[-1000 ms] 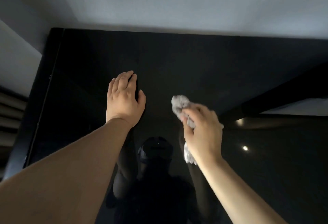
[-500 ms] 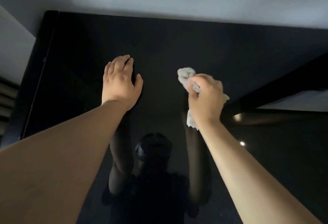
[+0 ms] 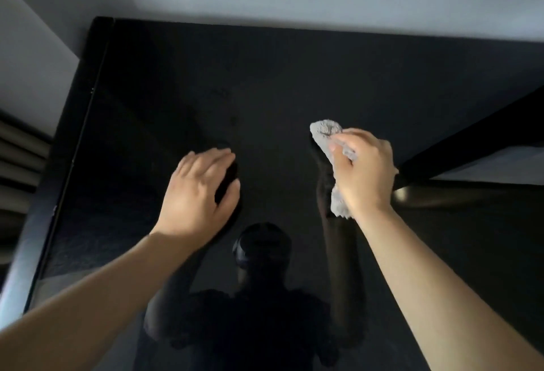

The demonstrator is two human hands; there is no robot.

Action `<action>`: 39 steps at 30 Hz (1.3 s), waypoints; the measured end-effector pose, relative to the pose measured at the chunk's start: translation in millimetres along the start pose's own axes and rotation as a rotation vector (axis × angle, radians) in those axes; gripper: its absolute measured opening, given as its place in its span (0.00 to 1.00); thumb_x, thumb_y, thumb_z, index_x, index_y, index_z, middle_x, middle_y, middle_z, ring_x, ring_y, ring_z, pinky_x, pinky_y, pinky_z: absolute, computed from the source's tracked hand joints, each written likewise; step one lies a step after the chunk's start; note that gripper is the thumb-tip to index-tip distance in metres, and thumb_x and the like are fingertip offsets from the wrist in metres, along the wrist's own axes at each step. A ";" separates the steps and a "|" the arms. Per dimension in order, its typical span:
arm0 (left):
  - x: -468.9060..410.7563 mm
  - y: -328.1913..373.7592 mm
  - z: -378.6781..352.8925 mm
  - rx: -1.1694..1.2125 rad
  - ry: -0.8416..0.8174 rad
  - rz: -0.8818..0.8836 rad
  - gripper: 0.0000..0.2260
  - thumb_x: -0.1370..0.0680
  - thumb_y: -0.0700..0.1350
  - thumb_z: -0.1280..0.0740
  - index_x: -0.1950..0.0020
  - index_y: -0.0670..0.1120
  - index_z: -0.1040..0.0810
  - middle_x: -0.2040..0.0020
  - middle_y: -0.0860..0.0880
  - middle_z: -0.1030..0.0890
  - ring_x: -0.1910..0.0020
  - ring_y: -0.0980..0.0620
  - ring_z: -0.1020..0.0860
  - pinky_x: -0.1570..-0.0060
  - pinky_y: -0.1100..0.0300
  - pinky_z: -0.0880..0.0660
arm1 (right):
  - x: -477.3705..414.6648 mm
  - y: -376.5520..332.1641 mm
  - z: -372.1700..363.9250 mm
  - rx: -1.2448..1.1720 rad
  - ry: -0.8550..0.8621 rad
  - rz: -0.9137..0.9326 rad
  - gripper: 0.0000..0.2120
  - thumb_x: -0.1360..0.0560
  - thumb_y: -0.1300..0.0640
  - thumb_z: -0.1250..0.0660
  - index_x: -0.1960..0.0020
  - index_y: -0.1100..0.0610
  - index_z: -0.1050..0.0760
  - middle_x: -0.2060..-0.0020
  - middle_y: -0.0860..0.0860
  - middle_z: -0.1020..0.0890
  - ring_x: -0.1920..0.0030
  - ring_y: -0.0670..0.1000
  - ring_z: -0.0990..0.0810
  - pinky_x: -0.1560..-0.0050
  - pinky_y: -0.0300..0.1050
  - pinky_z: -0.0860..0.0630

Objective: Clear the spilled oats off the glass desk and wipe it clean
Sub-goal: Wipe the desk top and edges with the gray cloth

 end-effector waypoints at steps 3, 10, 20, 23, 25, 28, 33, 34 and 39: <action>37.8 5.0 -14.3 -0.049 -0.086 -0.035 0.25 0.22 0.53 0.42 0.30 0.40 0.28 0.29 0.44 0.29 0.28 0.46 0.33 0.27 0.47 0.40 | 6.1 -13.2 -21.0 0.099 0.000 -0.017 0.09 0.25 0.60 0.32 0.49 0.48 0.20 0.46 0.43 0.20 0.50 0.51 0.25 0.56 0.50 0.26; 48.1 4.4 -24.5 -0.102 -0.123 -0.035 0.25 0.21 0.52 0.44 0.28 0.40 0.31 0.26 0.45 0.34 0.24 0.49 0.41 0.25 0.48 0.47 | 111.8 -24.6 7.7 -0.132 -0.249 0.225 0.08 0.28 0.59 0.30 0.52 0.49 0.17 0.50 0.40 0.18 0.54 0.46 0.22 0.56 0.43 0.23; 47.6 4.2 -24.1 -0.103 -0.105 -0.015 0.26 0.22 0.52 0.44 0.28 0.41 0.32 0.26 0.46 0.34 0.24 0.48 0.41 0.24 0.48 0.47 | 39.8 -3.1 -8.4 0.066 0.007 -0.030 0.09 0.25 0.56 0.31 0.46 0.49 0.20 0.45 0.44 0.19 0.50 0.51 0.25 0.57 0.47 0.26; 48.1 3.6 -23.8 -0.102 -0.103 -0.012 0.26 0.22 0.52 0.45 0.28 0.41 0.32 0.26 0.46 0.34 0.24 0.47 0.41 0.25 0.48 0.47 | 90.4 -15.9 -8.3 0.058 -0.026 0.056 0.09 0.26 0.58 0.30 0.49 0.47 0.20 0.49 0.43 0.20 0.55 0.49 0.24 0.60 0.46 0.27; 48.7 4.0 -23.0 -0.107 -0.104 -0.018 0.26 0.22 0.53 0.45 0.28 0.41 0.32 0.26 0.45 0.34 0.24 0.47 0.41 0.24 0.48 0.48 | 126.9 -21.1 -0.6 0.002 -0.127 0.139 0.09 0.27 0.59 0.29 0.49 0.47 0.20 0.49 0.42 0.20 0.55 0.47 0.24 0.58 0.44 0.26; 49.4 4.0 -22.7 -0.106 -0.102 -0.019 0.26 0.22 0.53 0.45 0.27 0.41 0.32 0.26 0.46 0.34 0.24 0.47 0.41 0.24 0.49 0.48 | 149.2 -19.9 21.3 -0.142 -0.252 0.126 0.06 0.28 0.55 0.30 0.53 0.47 0.17 0.52 0.40 0.18 0.53 0.43 0.21 0.54 0.41 0.24; 49.0 3.7 -24.4 -0.110 -0.095 -0.016 0.27 0.22 0.54 0.47 0.27 0.42 0.33 0.25 0.46 0.35 0.24 0.48 0.42 0.24 0.50 0.50 | 93.6 -0.1 40.1 -0.157 0.020 -0.020 0.06 0.25 0.54 0.32 0.51 0.51 0.18 0.51 0.42 0.17 0.49 0.48 0.22 0.53 0.37 0.26; 49.3 3.7 -24.1 -0.107 -0.090 -0.016 0.27 0.22 0.54 0.47 0.27 0.42 0.33 0.25 0.46 0.35 0.24 0.48 0.42 0.24 0.50 0.50 | 86.4 3.3 32.3 -0.113 0.052 -0.044 0.06 0.25 0.55 0.31 0.50 0.51 0.18 0.50 0.43 0.17 0.48 0.49 0.24 0.53 0.38 0.26; 49.0 2.9 -23.8 -0.096 -0.072 -0.023 0.27 0.22 0.54 0.47 0.27 0.41 0.33 0.25 0.46 0.35 0.24 0.47 0.42 0.24 0.50 0.50 | 126.4 -5.3 5.8 -0.009 0.108 -0.084 0.07 0.28 0.60 0.29 0.52 0.51 0.18 0.50 0.43 0.17 0.51 0.52 0.22 0.54 0.50 0.24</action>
Point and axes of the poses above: each hand's wrist, its own x-axis away from the middle knuckle, its own z-axis out of the back of the hand, y = z × x, the point moved 6 cm from there along -x, towards the middle knuckle
